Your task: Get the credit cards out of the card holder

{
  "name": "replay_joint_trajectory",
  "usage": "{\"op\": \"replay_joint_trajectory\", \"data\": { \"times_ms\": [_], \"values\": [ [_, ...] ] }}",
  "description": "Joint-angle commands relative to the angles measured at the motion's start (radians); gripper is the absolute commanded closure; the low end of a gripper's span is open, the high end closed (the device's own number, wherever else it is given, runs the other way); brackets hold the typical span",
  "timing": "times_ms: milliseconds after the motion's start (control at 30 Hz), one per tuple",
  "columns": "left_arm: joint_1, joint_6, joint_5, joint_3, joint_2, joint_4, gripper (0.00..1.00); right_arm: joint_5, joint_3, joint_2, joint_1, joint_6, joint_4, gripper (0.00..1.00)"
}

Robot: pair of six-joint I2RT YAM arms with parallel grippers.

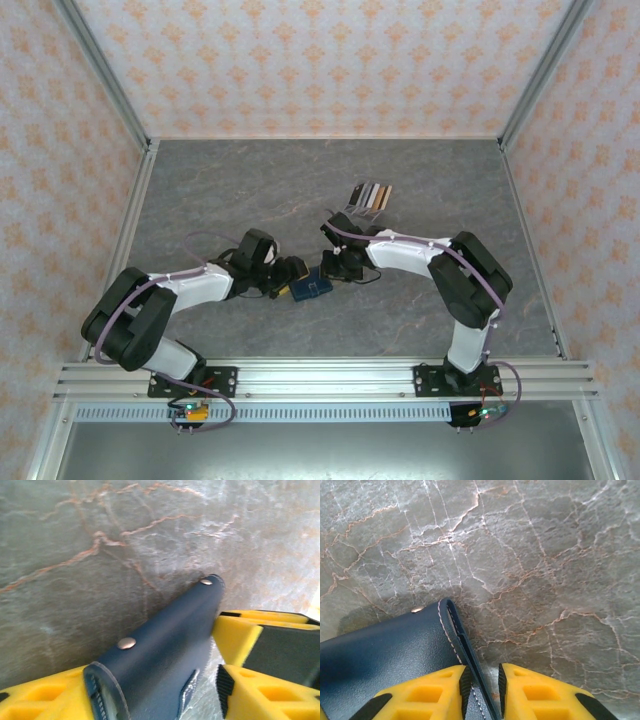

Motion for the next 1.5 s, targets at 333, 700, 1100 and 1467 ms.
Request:
{"op": "replay_joint_trajectory", "data": {
  "times_ms": [333,700,1100,1467],
  "values": [
    [-0.001,0.078,-0.045,0.045,-0.148,-0.13,0.82,0.011,-0.023,-0.053,0.005,0.03,0.02,0.72],
    [-0.029,0.426,-0.625,0.427,-0.208,-0.98,0.88,0.291,-0.074,-0.26,0.004,0.041,-0.065,0.39],
    [-0.143,0.418,-1.123,0.674,0.025,-1.325,0.96,0.41,-0.128,-0.348,0.002,0.051,-0.09,0.26],
    [-0.207,0.443,-0.749,0.706,0.185,-1.011,0.7,0.467,-0.134,-0.38,-0.01,0.081,-0.105,0.26]
  ]
}}
